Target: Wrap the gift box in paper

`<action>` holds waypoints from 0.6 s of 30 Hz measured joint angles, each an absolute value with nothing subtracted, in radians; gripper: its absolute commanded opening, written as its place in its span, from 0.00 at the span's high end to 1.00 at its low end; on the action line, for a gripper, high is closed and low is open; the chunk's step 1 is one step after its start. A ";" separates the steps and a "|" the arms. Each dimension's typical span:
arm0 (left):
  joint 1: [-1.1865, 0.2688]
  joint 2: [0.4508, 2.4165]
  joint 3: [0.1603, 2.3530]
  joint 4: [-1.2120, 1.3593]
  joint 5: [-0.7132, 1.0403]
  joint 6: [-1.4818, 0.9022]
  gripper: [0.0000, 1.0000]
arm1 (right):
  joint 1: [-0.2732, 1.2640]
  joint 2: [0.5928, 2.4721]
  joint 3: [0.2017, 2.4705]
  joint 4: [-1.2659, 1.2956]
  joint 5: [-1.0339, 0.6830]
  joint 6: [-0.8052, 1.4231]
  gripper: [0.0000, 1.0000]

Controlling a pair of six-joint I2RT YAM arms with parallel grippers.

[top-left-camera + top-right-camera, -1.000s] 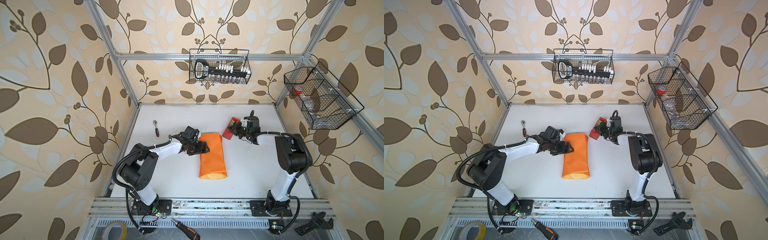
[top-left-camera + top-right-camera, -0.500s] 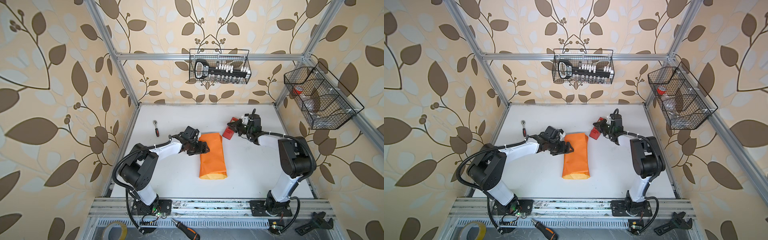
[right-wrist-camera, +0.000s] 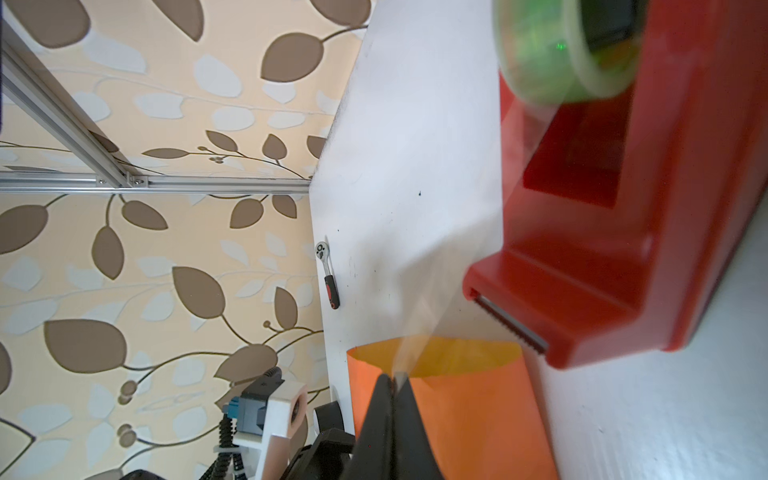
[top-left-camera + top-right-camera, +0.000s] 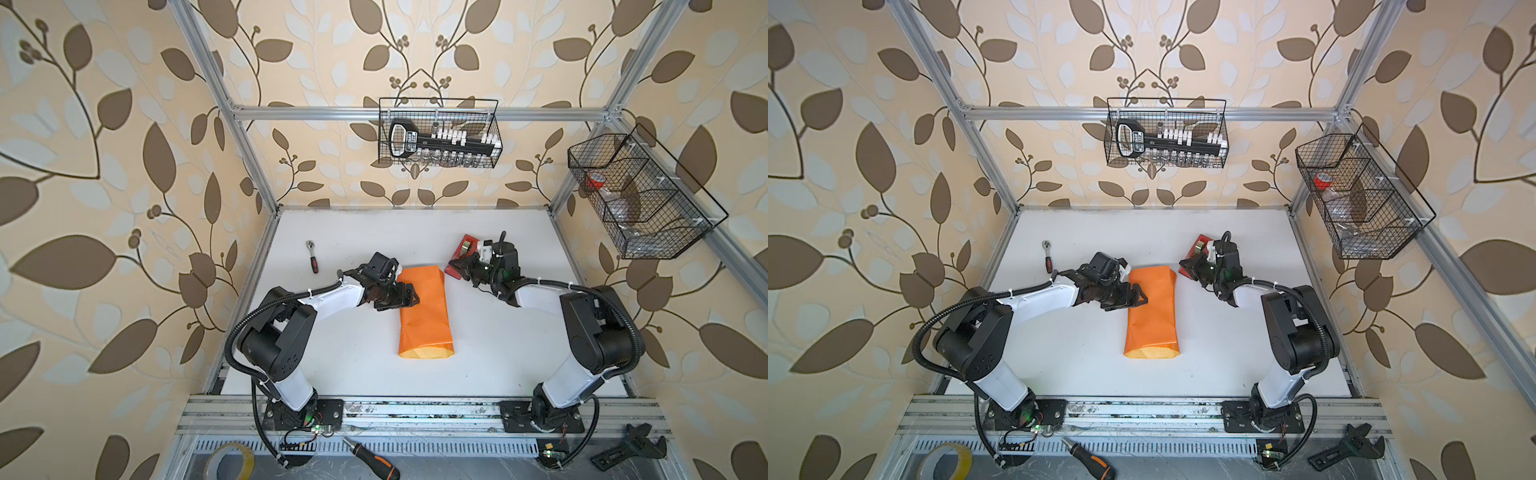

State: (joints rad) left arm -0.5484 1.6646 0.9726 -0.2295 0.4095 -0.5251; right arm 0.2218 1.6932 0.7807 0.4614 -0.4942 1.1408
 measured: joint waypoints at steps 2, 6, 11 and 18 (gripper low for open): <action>-0.548 1.665 0.973 -0.229 0.410 -0.525 0.18 | 0.224 1.693 0.765 0.467 -0.483 1.141 1.00; -0.548 1.665 0.973 -0.229 0.410 -0.525 0.18 | 0.229 1.698 0.749 0.481 -0.467 1.138 1.00; -0.548 1.665 0.973 -0.229 0.410 -0.525 0.18 | 0.236 1.747 0.746 0.494 -0.460 1.121 1.00; -0.548 1.665 0.973 -0.229 0.410 -0.525 0.18 | 0.223 1.821 0.744 0.542 -0.424 1.086 1.00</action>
State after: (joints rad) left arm -0.5484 1.6646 0.9726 -0.2295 0.4095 -0.5251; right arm 0.2230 1.8214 0.7441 0.5415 -0.4240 1.0863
